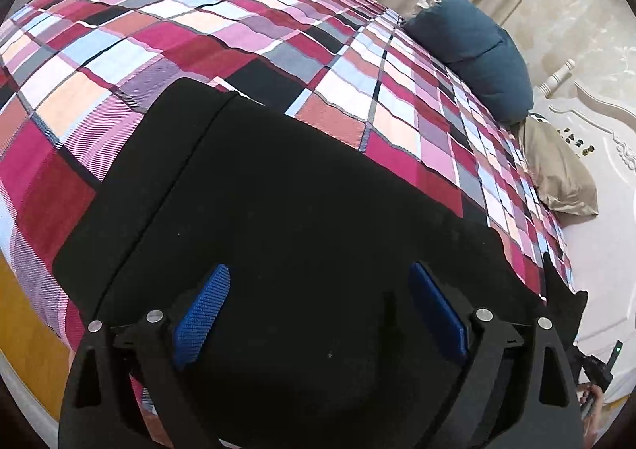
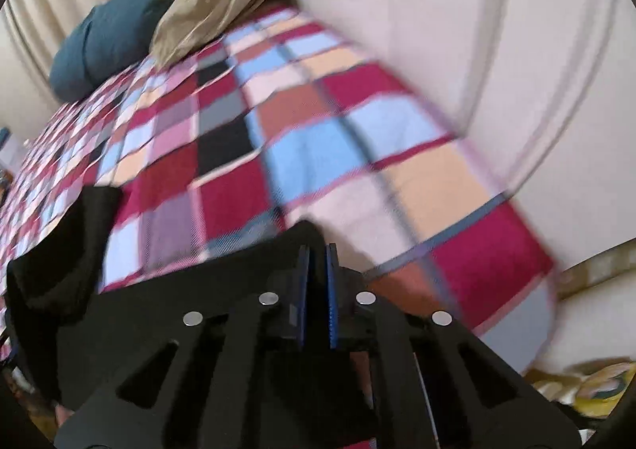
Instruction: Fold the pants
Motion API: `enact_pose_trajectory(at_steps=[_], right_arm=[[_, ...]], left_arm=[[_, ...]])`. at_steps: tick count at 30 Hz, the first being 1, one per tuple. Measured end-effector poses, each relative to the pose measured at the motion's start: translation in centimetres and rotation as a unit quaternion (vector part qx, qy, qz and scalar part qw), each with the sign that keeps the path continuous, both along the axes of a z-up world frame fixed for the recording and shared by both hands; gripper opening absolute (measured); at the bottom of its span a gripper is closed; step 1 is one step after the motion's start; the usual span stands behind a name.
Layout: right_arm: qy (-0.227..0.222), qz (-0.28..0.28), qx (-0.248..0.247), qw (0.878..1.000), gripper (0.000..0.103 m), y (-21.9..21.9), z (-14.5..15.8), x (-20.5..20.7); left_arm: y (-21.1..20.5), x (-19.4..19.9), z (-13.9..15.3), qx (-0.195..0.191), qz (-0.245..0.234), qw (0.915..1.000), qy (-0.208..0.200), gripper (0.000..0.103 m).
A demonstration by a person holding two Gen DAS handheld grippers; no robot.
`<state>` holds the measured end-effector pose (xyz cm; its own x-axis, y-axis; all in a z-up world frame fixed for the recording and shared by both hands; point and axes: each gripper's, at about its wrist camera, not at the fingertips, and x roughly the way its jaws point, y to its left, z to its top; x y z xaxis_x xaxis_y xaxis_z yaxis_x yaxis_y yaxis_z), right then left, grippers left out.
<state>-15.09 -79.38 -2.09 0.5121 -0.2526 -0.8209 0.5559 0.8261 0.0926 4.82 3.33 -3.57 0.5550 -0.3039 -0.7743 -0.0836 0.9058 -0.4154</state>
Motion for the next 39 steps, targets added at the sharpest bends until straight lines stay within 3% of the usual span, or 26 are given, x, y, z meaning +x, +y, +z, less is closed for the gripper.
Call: enact_pose_trajectory(at_steps=[3,5,6,9,10,13,16,21,24,25,26,29,32,36,39], right_arm=[[0.038,0.006,-0.007,0.999,0.008,-0.2,-1.9,1.1],[0.033,-0.006,-0.019,0.999,0.01,0.0,-1.0,1.3],[0.018,-0.038,-0.033,0.999,0.014,0.2,0.4,0.9],[-0.022,-0.087,-0.061,0.994,0.044,2.3,3.8,0.8],[-0.057,-0.066,-0.041,0.995,0.054,4.5,5.2,1.6],[-0.073,0.027,-0.001,0.997,0.07,10.3,6.1,6.3],[-0.034,0.128,0.033,0.991,0.07,16.8,4.9,13.1],[0.105,0.192,-0.008,0.976,0.071,24.2,0.6,24.0],[0.201,0.195,-0.043,0.959,0.068,26.4,-2.7,27.3],[0.222,0.199,-0.043,0.954,0.031,26.7,-3.8,27.7],[0.226,0.198,-0.04,0.953,0.008,26.6,-4.2,27.5],[0.179,0.179,-0.028,0.967,0.007,25.0,-2.6,25.2],[0.092,0.155,-0.021,0.983,0.007,22.9,1.1,20.4],[-0.024,0.097,0.001,0.995,0.007,18.9,5.4,11.4],[-0.102,0.015,0.014,0.995,0.007,14.2,6.0,2.8]], left_arm=[[-0.3,-0.2,-0.1,0.013,-0.007,0.9999,-0.008,0.091],[-0.6,-0.3,-0.1,0.026,-0.016,0.9995,-0.012,0.091],[-0.6,-0.4,-0.1,0.029,-0.019,0.9993,-0.013,0.091],[-0.5,-0.4,-0.1,0.025,-0.02,0.9994,-0.015,0.092],[-0.5,-0.4,-0.1,0.023,-0.02,0.9994,-0.015,0.092],[-0.2,-0.4,-0.1,0.013,-0.018,0.9997,-0.013,0.092],[-0.2,-0.4,-0.1,0.008,-0.018,0.9997,-0.014,0.093],[-0.2,-0.4,-0.2,0.007,-0.016,0.9998,-0.013,0.094],[-0.2,-0.4,-0.2,0.002,-0.013,0.9999,-0.01,0.097],[-0.2,-0.3,-0.2,-0.001,-0.012,0.9999,-0.009,0.098],[-0.1,-0.3,-0.2,-0.002,-0.01,0.9999,-0.008,0.098],[-0.1,-0.2,-0.3,-0.006,-0.009,0.9999,-0.006,0.098],[-0.1,-0.2,-0.2,-0.006,-0.011,0.9999,-0.008,0.098],[-0.2,-0.3,-0.2,-0.001,-0.014,0.9998,-0.012,0.098],[-0.5,-0.3,-0.2,0.008,-0.014,0.9998,-0.013,0.098]])
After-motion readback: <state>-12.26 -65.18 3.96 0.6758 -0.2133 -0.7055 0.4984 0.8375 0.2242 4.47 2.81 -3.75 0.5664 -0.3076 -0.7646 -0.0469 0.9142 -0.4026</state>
